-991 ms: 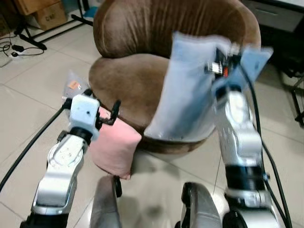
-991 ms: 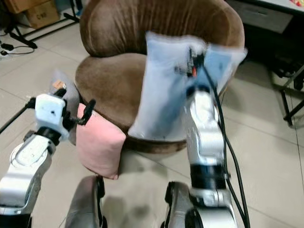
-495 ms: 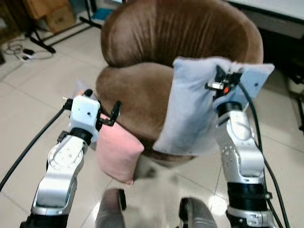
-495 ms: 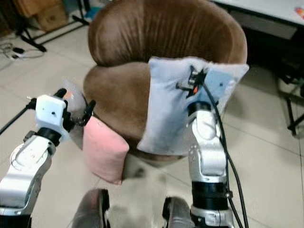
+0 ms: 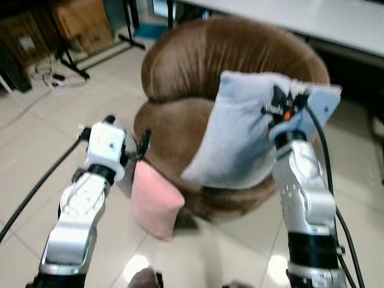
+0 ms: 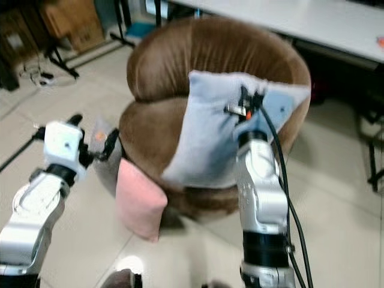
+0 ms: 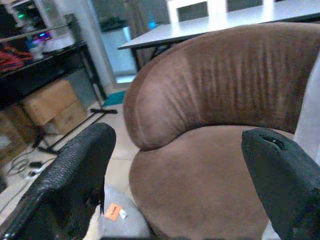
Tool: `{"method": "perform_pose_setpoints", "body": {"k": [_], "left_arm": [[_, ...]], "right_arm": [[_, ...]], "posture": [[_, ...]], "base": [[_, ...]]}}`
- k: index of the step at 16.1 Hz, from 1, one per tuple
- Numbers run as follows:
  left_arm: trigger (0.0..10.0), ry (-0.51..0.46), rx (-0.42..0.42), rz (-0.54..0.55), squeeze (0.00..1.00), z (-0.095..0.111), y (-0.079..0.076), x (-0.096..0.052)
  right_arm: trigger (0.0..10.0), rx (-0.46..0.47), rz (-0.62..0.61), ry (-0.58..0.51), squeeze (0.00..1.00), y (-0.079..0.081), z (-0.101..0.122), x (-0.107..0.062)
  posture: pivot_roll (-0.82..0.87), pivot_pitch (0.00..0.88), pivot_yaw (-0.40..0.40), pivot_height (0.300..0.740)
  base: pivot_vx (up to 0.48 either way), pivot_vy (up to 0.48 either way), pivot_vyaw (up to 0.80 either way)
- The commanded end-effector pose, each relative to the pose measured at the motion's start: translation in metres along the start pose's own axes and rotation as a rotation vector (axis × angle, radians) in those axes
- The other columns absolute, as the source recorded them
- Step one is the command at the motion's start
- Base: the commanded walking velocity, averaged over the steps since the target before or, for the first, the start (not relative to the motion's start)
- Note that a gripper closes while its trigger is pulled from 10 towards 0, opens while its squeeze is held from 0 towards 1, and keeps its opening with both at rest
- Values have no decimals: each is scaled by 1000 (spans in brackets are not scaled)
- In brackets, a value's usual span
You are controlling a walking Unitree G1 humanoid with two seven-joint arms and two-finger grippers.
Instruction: Move the pillow to the sofa from floor
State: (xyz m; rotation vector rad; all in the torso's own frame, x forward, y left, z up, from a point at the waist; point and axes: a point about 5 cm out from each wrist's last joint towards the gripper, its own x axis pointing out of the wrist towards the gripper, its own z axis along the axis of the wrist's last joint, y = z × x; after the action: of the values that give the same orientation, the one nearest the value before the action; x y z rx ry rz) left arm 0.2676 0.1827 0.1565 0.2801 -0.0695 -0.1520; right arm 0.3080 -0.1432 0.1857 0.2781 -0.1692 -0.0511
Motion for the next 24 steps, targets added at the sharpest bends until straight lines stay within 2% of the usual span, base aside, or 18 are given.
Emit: {"method": "perform_pose_setpoints", "body": {"k": [1, 2, 3, 6, 10, 17, 24], "left_arm": [[10000, 36, 15, 27, 0, -8, 3, -3], [10000, 47, -18, 66, 0, -10, 6, -5], [10000, 46, 0, 66, 0, -11, 6, -5], [10000, 27, 7, 79, 0, -10, 6, -5], [10000, 28, 19, 89, 0, -10, 6, -5], [10000, 27, 17, 104, 0, -10, 6, -5], [10000, 26, 13, 104, 0, -10, 5, -4]], "right_arm": [[10000, -4, -6, 7, 0, -5, 0, -3], [10000, -66, -41, 87, 0, -15, -16, -10], [10000, -66, -48, 121, 0, -20, -24, -14], [10000, -113, -27, 170, 0, -21, -35, -18], [10000, -138, -37, 149, 0, -21, -32, -18], [10000, -168, 28, 135, 0, -12, -30, -17], [10000, -182, 26, 138, 0, -13, -30, -15]], "posture": [[-16, 0, -40, 740], [-15, 0, -40, 740], [-15, 0, -40, 740], [-20, 0, -33, 740], [-22, 0, -30, 740], [-18, 0, -42, 740], [-15, 0, -46, 740]], "base": [[0, 0, 0], [0, 0, 0], [0, 0, 0], [0, 0, 0], [0, 0, 0], [0, -309, 0], [0, -307, 0]]}}
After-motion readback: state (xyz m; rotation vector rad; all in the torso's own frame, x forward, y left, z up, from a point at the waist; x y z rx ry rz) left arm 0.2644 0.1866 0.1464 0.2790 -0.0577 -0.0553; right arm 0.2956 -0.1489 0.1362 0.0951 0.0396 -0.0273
